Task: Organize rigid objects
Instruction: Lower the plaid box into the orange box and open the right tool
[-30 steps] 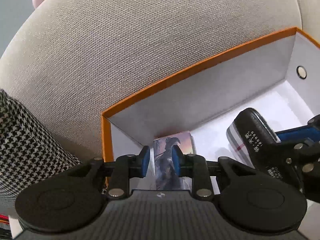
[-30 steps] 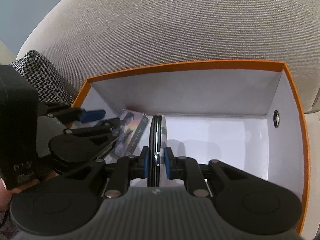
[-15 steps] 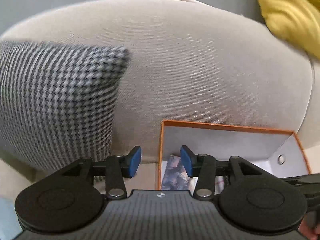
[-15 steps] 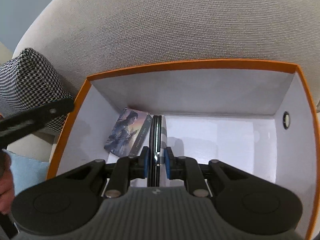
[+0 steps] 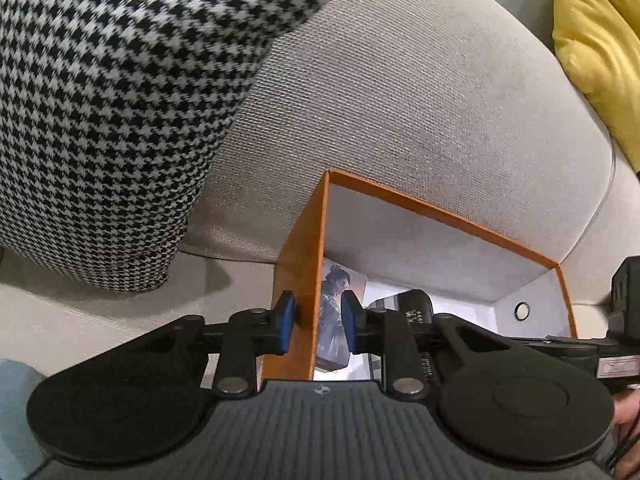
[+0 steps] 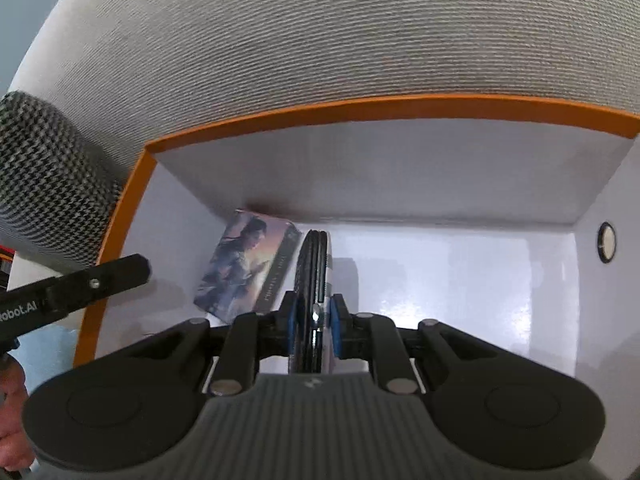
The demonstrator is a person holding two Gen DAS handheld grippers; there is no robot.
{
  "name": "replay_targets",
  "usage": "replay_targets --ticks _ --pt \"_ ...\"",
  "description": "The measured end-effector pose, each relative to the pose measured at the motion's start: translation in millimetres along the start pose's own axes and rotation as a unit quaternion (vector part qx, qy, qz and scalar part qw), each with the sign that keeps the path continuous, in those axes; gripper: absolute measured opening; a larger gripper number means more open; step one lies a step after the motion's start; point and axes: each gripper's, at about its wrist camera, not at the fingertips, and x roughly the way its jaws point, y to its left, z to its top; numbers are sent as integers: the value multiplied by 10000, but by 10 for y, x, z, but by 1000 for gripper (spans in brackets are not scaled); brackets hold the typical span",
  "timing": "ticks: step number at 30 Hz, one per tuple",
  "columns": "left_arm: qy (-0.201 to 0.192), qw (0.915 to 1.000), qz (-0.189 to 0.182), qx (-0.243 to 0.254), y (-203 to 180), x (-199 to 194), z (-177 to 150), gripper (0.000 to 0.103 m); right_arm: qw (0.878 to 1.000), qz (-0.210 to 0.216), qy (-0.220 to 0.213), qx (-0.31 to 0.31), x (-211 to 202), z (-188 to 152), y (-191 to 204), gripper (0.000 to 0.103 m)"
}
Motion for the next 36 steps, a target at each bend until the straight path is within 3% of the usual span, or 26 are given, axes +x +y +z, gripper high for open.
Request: replay_targets --ticks 3,7,15,19,27,33,36 --pt "27 9999 -85 -136 57 0 2 24 9997 -172 104 165 37 8 -131 22" --pt "33 9999 -77 -133 109 -8 -12 23 9978 52 213 618 101 29 -203 23" --pt "71 9999 -64 -70 -62 144 88 23 9845 174 -34 1744 207 -5 -211 23" --pt "84 10000 -49 -16 -59 179 119 23 9908 36 -205 1334 203 53 -117 23" --pt "84 10000 18 31 -107 163 131 23 9916 53 67 1291 251 137 -223 26" --pt "142 9999 32 78 -161 134 149 23 9982 -287 -10 532 103 219 -101 31" --pt "63 9995 94 292 -240 66 178 23 9992 -198 -100 338 -50 193 -51 32"
